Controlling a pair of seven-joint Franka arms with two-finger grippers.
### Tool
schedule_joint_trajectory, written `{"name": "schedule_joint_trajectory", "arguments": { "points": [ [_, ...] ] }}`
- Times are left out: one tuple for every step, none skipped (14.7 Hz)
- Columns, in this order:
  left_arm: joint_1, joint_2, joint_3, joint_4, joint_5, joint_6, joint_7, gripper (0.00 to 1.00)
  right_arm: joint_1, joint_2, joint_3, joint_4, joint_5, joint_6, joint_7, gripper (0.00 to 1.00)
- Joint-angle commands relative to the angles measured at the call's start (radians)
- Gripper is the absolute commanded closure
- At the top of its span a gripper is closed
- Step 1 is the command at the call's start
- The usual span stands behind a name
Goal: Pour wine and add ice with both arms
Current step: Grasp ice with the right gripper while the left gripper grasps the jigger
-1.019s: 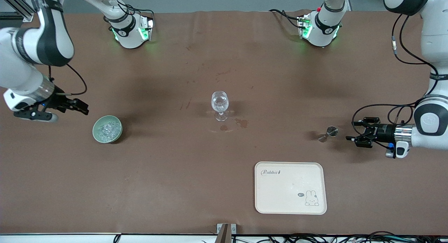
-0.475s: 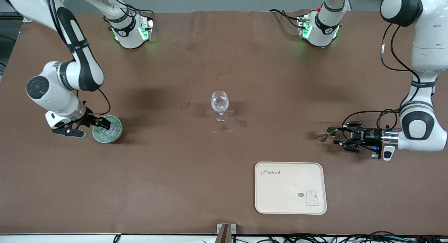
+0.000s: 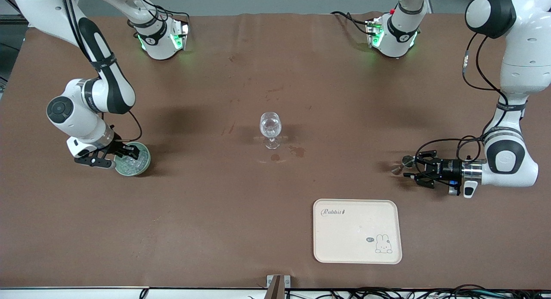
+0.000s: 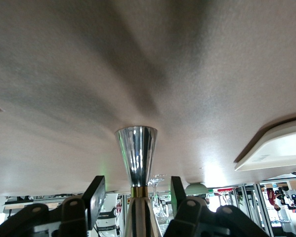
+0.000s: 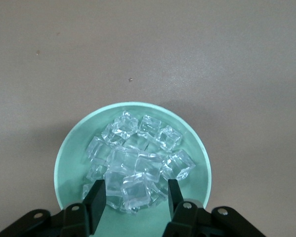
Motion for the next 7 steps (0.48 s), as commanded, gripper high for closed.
{"name": "schedule_joint_trajectory", "arguments": {
  "points": [
    [-0.008, 0.006, -0.001, 0.006, -0.018, -0.002, -0.018, 0.40, 0.002, -0.006, 0.001, -0.024, -0.008, 0.023, 0.019, 0.48],
    [-0.011, 0.007, -0.001, 0.006, -0.018, -0.002, -0.018, 0.41, 0.002, -0.002, 0.002, -0.024, -0.008, 0.026, 0.019, 0.48],
    [-0.016, 0.015, -0.001, 0.007, -0.019, -0.002, -0.018, 0.44, 0.002, 0.001, 0.002, -0.022, -0.008, 0.031, 0.019, 0.49],
    [-0.015, 0.019, -0.002, 0.007, -0.020, -0.002, -0.018, 0.46, 0.002, 0.007, 0.002, -0.022, -0.008, 0.032, 0.020, 0.51],
    [-0.016, 0.019, -0.002, 0.007, -0.021, -0.002, -0.018, 0.47, 0.002, 0.010, 0.002, -0.022, -0.008, 0.032, 0.021, 0.51],
    [-0.016, 0.019, -0.002, 0.006, -0.021, -0.002, -0.018, 0.47, 0.000, 0.010, 0.002, -0.022, -0.008, 0.034, 0.021, 0.51],
    [-0.016, 0.019, -0.002, 0.006, -0.021, -0.002, -0.019, 0.49, 0.000, 0.012, 0.002, -0.021, -0.008, 0.034, 0.021, 0.51]
  ]
}}
